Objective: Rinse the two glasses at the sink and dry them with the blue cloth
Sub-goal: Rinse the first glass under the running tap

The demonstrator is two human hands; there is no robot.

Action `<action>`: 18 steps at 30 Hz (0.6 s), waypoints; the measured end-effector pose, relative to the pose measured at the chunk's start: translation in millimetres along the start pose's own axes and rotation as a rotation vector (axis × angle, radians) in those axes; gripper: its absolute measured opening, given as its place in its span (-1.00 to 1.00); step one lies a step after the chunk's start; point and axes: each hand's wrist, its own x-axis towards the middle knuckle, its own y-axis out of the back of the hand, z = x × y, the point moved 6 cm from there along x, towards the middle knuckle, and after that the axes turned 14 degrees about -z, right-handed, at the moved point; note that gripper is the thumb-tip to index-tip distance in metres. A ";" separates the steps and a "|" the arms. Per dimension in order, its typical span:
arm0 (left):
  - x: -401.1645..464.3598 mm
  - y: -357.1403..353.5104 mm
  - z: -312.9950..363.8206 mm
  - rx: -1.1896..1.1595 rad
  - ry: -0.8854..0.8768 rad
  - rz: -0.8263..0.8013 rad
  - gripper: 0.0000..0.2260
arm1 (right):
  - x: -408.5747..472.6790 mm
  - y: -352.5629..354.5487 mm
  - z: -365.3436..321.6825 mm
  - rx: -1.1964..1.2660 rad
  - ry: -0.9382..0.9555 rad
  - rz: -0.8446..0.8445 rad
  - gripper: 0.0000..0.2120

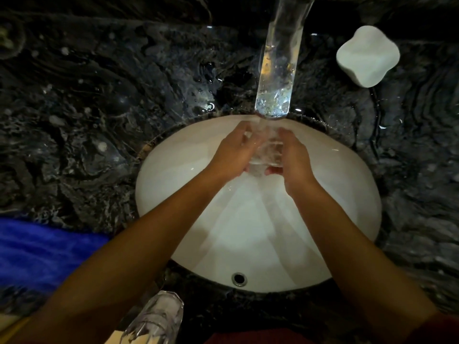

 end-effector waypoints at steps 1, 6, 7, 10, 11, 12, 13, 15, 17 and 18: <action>-1.1 1.6 2.5 0.018 -0.042 -0.002 -0.76 | 2.0 0.9 4.9 0.081 -0.056 -0.005 -0.71; -0.6 11.0 -2.7 -0.141 -0.062 -0.174 -0.90 | 5.0 -2.3 11.9 0.143 -0.169 -0.204 -0.54; 0.3 10.6 -3.7 -0.092 -0.022 -0.224 -0.87 | 5.0 -1.9 11.3 0.078 -0.195 -0.210 -0.53; 6.3 8.7 -7.0 0.179 0.141 -0.327 -0.79 | 5.1 2.1 1.2 -0.335 -0.163 -0.111 -0.55; 8.4 9.8 -7.5 0.260 0.170 -0.308 -0.78 | 5.7 1.8 -2.3 -0.443 -0.107 -0.083 -0.54; 10.8 12.6 -5.9 0.325 0.162 -0.243 -0.78 | 6.0 -0.2 -4.0 -0.466 -0.058 -0.072 -0.55; 13.6 14.9 -1.6 0.374 0.108 -0.150 -0.80 | 6.8 -0.8 -4.0 -0.429 -0.029 -0.068 -0.58; 14.9 15.5 10.1 0.433 -0.026 0.037 -0.81 | 6.7 0.1 -3.2 -0.254 -0.038 -0.039 -0.62; 15.5 11.7 13.9 0.326 -0.064 0.128 -0.81 | 9.5 1.5 -2.8 -0.063 -0.055 -0.024 -0.65; 17.6 9.6 10.2 0.193 -0.043 0.133 -0.85 | 10.2 1.3 -3.3 0.013 -0.040 -0.033 -0.67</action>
